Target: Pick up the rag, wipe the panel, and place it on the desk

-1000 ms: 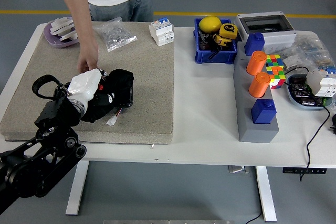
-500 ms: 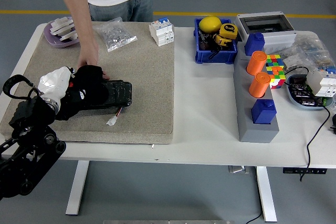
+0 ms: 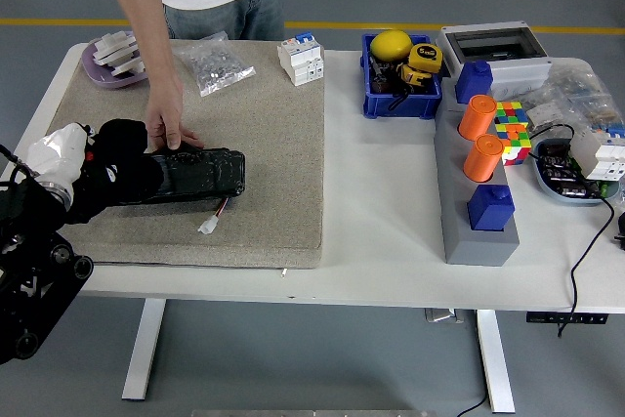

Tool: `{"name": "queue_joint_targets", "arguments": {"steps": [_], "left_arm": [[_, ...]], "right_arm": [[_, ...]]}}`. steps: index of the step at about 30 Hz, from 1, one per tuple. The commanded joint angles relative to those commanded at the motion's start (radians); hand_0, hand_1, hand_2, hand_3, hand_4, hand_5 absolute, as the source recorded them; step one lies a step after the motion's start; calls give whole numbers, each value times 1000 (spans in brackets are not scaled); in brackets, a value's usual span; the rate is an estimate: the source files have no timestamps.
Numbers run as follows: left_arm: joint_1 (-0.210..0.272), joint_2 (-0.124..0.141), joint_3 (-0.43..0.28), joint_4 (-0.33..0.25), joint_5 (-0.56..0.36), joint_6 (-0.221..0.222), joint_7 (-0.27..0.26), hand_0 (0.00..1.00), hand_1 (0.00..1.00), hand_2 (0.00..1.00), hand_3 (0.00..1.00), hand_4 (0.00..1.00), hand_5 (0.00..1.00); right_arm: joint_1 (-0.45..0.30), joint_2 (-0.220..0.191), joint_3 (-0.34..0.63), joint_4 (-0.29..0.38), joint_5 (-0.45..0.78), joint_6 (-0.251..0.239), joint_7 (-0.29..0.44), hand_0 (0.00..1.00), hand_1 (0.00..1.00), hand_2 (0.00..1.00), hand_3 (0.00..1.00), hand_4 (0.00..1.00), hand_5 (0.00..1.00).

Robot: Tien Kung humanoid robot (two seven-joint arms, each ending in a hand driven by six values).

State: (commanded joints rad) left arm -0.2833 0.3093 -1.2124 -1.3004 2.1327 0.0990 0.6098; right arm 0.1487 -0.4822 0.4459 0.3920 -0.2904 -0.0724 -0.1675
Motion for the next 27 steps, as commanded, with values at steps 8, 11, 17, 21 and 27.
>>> {"name": "queue_joint_targets", "arguments": {"steps": [8,11,17,21,27], "left_arm": [[11,4,-61,8,14,3,-1,202,133,550,541,400,2],[12,5,-91,19,17,6,-4,202,133,550,541,400,2],[8,22,-117,51,5,29,-28,201,133,549,542,400,2],[-10,27,-128,108,-28,67,-78,202,137,554,554,437,2],[-42,42,-114,219,-135,134,-217,242,177,565,576,565,2]], "right_arm": [[-2,0,-1,0,2,1,-2,736,532,653,622,998,609],[-1,-1,0,1,0,0,-2,736,532,653,622,998,609],[0,2,-3,2,-1,-1,-4,736,532,653,623,998,609],[2,2,-3,2,-1,-1,-5,736,531,653,623,998,609],[5,3,-6,2,2,0,-6,736,532,653,623,998,609]]}}
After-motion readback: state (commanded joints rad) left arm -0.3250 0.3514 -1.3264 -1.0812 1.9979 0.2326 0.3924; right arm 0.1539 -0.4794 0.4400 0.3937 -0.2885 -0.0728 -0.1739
